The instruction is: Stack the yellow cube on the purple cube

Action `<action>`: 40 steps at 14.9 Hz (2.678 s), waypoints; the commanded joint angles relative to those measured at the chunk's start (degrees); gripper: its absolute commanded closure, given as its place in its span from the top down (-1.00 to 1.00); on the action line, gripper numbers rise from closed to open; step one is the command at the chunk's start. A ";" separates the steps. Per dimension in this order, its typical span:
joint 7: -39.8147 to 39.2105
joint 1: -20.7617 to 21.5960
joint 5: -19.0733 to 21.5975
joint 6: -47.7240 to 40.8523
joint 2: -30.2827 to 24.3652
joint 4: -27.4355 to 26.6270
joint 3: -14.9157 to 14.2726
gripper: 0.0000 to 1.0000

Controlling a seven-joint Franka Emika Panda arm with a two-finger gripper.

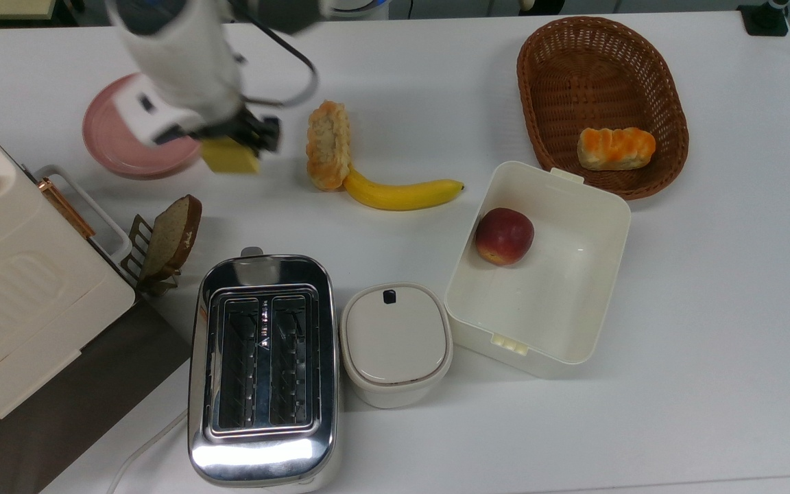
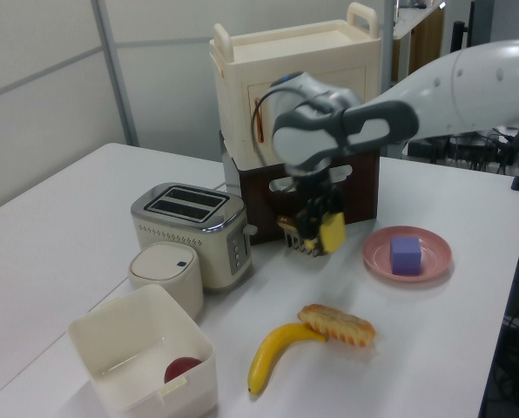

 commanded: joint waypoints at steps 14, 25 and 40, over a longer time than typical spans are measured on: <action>-27.18 -0.04 0.47 -1.20 -2.03 -8.69 -14.63 -0.86; -33.34 0.04 0.47 -3.31 -3.70 -9.39 -17.27 1.00; -40.93 0.04 0.38 -4.02 -5.11 -9.21 -19.19 1.00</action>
